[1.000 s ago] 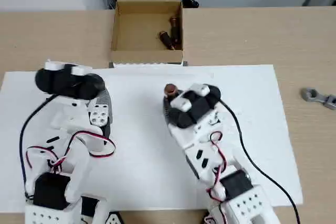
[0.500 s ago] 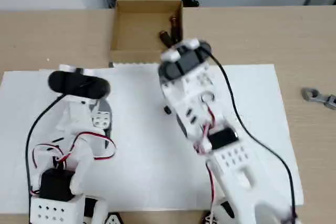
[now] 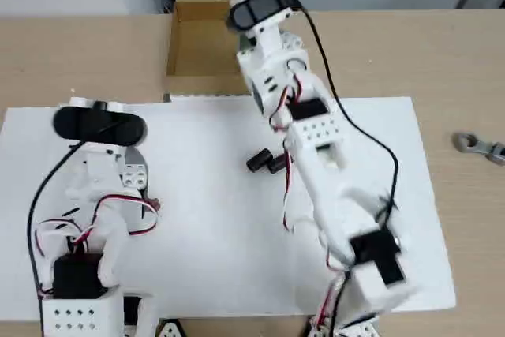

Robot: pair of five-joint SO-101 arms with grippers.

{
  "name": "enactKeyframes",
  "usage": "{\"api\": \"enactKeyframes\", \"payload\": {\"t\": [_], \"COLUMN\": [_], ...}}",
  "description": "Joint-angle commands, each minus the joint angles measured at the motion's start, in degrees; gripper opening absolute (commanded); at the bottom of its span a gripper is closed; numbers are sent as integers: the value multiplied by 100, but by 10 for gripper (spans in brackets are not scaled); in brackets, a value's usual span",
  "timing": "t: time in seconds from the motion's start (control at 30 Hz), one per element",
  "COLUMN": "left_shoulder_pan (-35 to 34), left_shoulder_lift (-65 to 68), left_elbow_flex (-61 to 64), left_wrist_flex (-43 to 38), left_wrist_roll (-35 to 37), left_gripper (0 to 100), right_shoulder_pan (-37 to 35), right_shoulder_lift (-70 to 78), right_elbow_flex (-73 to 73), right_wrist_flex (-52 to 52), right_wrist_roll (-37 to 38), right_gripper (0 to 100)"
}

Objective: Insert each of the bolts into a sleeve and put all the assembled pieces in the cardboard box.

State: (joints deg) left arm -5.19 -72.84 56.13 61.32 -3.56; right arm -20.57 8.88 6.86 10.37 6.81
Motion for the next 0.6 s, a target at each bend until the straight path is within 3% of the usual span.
{"api": "enactKeyframes", "payload": {"t": [0.0, 0.2, 0.43, 0.57], "left_shoulder_pan": [-264, -923, -721, -730], "left_shoulder_lift": [-26, -35, -44, -44], "left_elbow_flex": [-470, -752, -752, -778], "left_wrist_flex": [-202, -44, 378, 378], "left_wrist_roll": [-18, 369, 360, -26], "left_gripper": [6, 6, 6, 6], "right_shoulder_pan": [171, 136, -101, -295], "right_shoulder_lift": [673, 1745, 1956, 1877], "right_elbow_flex": [-1160, -2549, -2848, -2848], "right_wrist_flex": [-127, 418, 998, 1710], "right_wrist_roll": [-97, -352, -360, -352], "right_gripper": [3, 7, 159, 168]}}
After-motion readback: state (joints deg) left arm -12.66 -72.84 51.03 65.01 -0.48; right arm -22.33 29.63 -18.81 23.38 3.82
